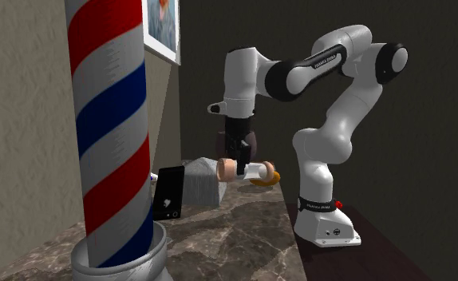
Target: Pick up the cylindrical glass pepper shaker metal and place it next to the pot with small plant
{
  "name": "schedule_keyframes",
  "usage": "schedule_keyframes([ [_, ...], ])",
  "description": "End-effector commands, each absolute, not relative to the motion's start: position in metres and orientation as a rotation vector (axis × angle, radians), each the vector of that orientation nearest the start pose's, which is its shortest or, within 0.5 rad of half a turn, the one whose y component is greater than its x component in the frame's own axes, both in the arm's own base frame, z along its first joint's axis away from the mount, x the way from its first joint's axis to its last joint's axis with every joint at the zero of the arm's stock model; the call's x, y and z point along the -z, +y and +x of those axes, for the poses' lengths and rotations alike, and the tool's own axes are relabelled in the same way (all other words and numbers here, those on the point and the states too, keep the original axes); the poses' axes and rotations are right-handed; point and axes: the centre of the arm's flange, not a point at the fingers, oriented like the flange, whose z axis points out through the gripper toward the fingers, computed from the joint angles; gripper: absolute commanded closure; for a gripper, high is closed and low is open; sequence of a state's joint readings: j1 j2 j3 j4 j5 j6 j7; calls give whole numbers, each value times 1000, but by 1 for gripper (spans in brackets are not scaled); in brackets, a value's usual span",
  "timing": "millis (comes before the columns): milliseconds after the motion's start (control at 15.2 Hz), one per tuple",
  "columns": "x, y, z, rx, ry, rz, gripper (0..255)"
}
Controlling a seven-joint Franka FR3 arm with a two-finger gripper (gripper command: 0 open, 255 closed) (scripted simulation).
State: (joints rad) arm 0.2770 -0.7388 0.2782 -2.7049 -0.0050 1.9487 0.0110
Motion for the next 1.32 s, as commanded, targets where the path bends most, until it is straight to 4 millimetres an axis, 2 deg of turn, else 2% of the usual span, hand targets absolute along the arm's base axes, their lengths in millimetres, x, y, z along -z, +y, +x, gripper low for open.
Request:
schedule_keyframes([
  [0,-445,166,277,17,-781,-3243,255],
  [1254,-545,166,277,17,-781,-3243,255],
])
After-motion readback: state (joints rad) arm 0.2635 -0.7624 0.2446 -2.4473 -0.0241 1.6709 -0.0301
